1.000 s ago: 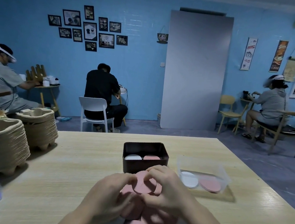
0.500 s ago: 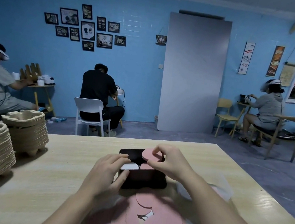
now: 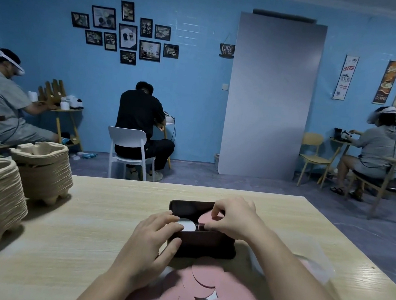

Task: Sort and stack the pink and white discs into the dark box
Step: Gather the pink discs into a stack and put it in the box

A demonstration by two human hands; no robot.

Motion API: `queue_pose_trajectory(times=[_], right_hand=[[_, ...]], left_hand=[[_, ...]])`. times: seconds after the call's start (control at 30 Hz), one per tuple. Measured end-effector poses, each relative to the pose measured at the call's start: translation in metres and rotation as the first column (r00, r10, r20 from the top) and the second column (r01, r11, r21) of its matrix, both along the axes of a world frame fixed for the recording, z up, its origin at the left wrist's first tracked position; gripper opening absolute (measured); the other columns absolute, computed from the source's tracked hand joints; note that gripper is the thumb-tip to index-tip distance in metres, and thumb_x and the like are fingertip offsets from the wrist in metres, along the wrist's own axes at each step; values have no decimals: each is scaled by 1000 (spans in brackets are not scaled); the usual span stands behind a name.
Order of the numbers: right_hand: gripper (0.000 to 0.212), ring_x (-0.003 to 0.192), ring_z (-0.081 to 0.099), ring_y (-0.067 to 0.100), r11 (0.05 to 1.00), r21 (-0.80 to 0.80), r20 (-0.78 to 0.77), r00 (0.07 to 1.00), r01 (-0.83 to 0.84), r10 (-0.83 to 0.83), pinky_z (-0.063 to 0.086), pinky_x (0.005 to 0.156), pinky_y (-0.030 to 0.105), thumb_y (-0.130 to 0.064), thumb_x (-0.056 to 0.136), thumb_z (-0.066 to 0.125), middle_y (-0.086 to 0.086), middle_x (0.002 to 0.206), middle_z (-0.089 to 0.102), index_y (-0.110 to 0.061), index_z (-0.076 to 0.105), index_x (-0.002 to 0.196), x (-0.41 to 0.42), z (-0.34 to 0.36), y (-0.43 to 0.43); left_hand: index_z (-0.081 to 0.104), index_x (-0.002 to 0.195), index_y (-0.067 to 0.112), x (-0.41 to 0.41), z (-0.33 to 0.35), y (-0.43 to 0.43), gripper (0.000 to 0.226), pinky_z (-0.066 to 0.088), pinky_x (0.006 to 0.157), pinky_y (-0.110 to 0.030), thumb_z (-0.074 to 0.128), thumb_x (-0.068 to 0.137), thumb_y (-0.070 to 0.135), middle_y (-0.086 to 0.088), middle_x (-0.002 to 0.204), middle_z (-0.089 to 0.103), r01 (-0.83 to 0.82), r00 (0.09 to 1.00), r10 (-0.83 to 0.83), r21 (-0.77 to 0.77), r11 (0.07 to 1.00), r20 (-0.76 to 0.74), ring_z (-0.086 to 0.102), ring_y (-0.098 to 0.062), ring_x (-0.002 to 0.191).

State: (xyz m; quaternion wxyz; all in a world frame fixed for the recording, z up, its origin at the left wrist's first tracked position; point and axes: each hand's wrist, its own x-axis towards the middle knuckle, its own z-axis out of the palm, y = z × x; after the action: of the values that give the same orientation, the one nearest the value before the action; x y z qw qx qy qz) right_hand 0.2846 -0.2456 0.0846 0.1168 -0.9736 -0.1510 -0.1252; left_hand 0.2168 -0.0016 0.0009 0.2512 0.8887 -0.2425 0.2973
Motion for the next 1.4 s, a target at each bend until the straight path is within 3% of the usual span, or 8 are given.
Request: queue_pose_trajectory(times=[0.2, 0.33, 0.57, 0.7, 0.87, 1.0, 1.2, 1.4], right_hand=[[41, 108, 43, 20, 996, -80, -142, 989, 36, -47, 33, 87, 36, -68, 67, 73, -10, 96, 62, -36, 68, 91, 4, 1, 5], [29, 110, 41, 25, 998, -13, -243, 968, 67, -68, 35, 79, 36, -62, 59, 71, -5, 101, 56, -44, 66, 81, 12, -5, 7], [13, 111, 38, 20, 995, -75, -176, 983, -65, 51, 31, 90, 37, -39, 88, 67, -13, 105, 57, -43, 73, 99, 4, 1, 6], [32, 111, 37, 21, 992, -109, -246, 969, -65, 36, 33, 94, 37, -21, 89, 52, -11, 106, 53, -43, 76, 88, 4, 2, 6], [38, 113, 39, 26, 996, -79, -272, 962, -39, 16, 35, 95, 37, -20, 79, 43, -8, 112, 50, -42, 74, 84, 8, -3, 2], [34, 114, 41, 19, 995, -25, -183, 979, -95, 89, 36, 102, 40, -20, 88, 48, -10, 114, 56, -38, 76, 96, 2, 0, -2], [25, 103, 53, 14, 955, 249, 72, 986, -163, 150, 45, 95, 39, -20, 83, 55, -16, 96, 59, -32, 74, 95, -17, 1, -18], [23, 83, 55, 1, 843, 425, 230, 940, -330, 252, 38, 74, 15, -11, 80, 58, -22, 84, 58, -26, 73, 88, -71, -4, -12]], left_hand=[[64, 121, 35, -2, 1, 0, 30, 39, 110, -36, 47, 99, 45, 19, 136, 55, -3, 1000, 3, 3, 1000, -5, 38, -3, 140], [63, 122, 34, -3, 3, 0, 31, 37, 111, -34, 45, 99, 45, 20, 136, 54, -3, 1000, 3, 1, 1000, -23, 36, -2, 141], [63, 121, 35, -3, 4, -2, 33, 33, 111, -30, 41, 100, 46, 22, 135, 53, -10, 999, 9, -12, 1000, -42, 34, 2, 141], [64, 119, 35, -4, 5, -3, 33, 35, 110, -31, 39, 100, 46, 23, 134, 53, -9, 999, 8, -23, 1000, -51, 34, 2, 140], [64, 118, 34, -6, 7, -4, 35, 35, 111, -33, 37, 100, 47, 23, 134, 53, -8, 998, 7, -19, 1000, -65, 33, 2, 141], [65, 123, 34, -9, 13, -4, 42, 32, 115, -30, 35, 99, 51, 25, 138, 51, -13, 995, 12, -16, 1000, -98, 29, 7, 142], [63, 126, 34, -18, 31, -6, 41, 36, 113, -31, 40, 96, 51, 28, 139, 49, -13, 997, 10, -49, 999, -75, 35, 5, 137], [64, 117, 33, -47, 38, -2, 28, 41, 103, -25, 48, 96, 44, 26, 125, 56, -2, 1000, 1, -43, 999, -20, 48, 3, 123]])
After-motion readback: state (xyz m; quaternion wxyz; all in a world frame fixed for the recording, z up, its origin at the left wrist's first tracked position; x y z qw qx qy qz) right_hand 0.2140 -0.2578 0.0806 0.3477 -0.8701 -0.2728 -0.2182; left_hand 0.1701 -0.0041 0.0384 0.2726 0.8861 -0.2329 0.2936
